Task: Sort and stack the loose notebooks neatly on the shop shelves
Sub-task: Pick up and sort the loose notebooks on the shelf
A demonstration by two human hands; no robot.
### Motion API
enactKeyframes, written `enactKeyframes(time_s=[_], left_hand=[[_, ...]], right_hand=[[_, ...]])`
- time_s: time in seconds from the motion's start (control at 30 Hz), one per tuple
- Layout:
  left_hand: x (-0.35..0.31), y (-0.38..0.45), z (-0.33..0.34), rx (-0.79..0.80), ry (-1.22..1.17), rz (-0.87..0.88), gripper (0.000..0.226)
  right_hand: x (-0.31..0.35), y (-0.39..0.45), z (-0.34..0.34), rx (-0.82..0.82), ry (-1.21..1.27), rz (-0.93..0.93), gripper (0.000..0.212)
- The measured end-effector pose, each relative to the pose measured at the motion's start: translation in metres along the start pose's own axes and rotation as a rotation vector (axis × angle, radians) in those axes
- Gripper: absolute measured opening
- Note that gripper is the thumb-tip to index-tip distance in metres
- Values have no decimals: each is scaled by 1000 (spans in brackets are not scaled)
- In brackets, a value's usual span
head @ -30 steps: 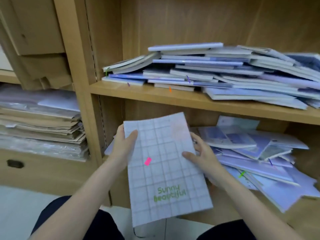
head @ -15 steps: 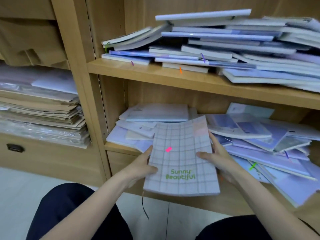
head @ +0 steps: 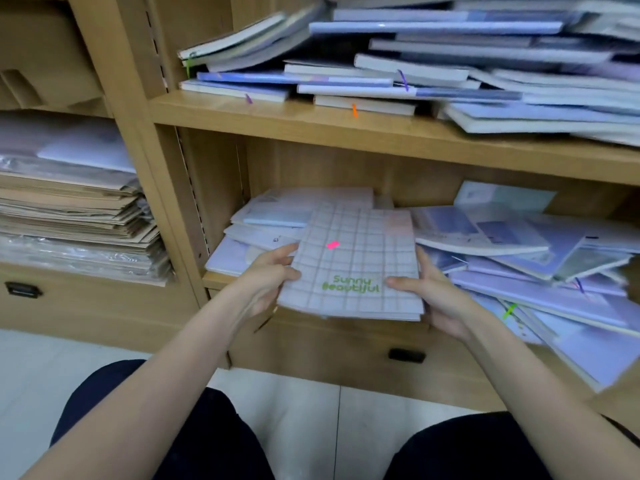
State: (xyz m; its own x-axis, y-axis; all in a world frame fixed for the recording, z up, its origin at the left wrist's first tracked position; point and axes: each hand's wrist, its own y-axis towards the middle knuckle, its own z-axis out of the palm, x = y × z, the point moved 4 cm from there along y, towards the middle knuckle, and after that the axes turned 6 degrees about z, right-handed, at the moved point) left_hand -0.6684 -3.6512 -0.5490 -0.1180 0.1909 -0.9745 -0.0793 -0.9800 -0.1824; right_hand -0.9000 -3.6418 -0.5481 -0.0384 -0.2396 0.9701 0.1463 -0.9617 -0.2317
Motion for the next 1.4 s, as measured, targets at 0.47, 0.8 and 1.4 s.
enactKeyframes(time_s=[0.47,0.8,1.4], left_hand=[[-23,77,49,-60,899,444,45],[-15,125,102,-65,1599,589,54],[-33,78,96,-298,961,955,37]], right_hand=[[29,29,-99,-374,84,-103,64],[14,27,-157,-400,196,51,57],[16,24,-139,-383,207,35,56]])
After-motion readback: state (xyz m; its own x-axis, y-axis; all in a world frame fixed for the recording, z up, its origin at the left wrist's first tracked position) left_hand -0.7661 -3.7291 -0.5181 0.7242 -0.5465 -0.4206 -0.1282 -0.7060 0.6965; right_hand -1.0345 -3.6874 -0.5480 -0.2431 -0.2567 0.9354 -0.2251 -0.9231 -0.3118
